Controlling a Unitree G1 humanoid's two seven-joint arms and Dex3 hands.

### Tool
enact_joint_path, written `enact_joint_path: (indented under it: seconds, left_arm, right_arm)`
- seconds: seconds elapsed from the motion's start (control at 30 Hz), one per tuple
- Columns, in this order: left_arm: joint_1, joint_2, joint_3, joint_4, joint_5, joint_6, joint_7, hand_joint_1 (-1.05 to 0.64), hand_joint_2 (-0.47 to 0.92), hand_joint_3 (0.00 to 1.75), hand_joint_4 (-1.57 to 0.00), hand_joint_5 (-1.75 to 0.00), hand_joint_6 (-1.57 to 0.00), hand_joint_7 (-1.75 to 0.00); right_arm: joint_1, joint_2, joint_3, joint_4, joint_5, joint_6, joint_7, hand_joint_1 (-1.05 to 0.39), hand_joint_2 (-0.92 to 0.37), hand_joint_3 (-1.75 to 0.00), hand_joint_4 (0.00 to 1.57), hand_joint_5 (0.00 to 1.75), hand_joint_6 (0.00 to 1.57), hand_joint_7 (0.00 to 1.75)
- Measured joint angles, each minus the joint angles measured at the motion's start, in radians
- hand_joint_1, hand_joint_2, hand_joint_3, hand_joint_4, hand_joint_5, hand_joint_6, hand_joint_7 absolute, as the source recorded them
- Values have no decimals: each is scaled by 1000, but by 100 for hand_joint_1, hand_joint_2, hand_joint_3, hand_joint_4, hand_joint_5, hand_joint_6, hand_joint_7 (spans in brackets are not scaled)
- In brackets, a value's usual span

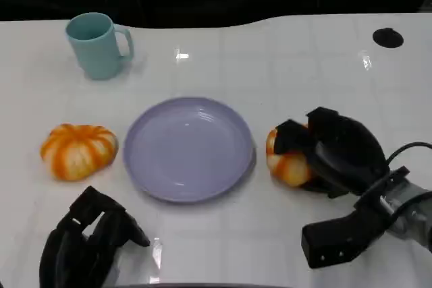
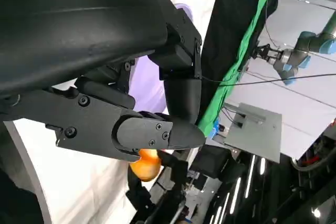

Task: Grasp the bread from the table and place it into the plate.

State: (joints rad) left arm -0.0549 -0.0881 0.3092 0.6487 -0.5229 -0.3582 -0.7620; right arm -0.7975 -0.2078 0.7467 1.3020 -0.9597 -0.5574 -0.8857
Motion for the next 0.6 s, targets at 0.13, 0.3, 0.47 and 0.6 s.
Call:
enact_joint_path:
  seconds: [0.13, 0.3, 0.47, 0.6]
  left_arm:
    - [0, 1, 0, 2, 0, 0, 0, -56, 92, 26, -63, -175, -51, -149]
    - [-2, 1, -4, 2, 4, 0, 0, -57, 92, 26, -64, -175, -53, -149]
    - [-2, 1, -8, 2, 11, -2, 8, -57, 92, 26, -64, -175, -53, -149]
    - [-2, 1, -9, 2, 11, -2, 9, -57, 92, 25, -63, -175, -53, -149]
  right_arm:
    - [-12, -22, -66, -1, 61, -27, 9, -14, -66, -78, 69, 175, 50, 175]
    - [-35, -13, -165, -25, 190, -108, 97, -13, -71, -72, 75, 175, 58, 171]
    - [-45, 37, -193, -66, 232, -142, 214, -11, -66, -79, 77, 175, 67, 159]
    - [-64, 77, -193, -89, 233, -148, 269, -9, -66, -79, 77, 175, 70, 155]
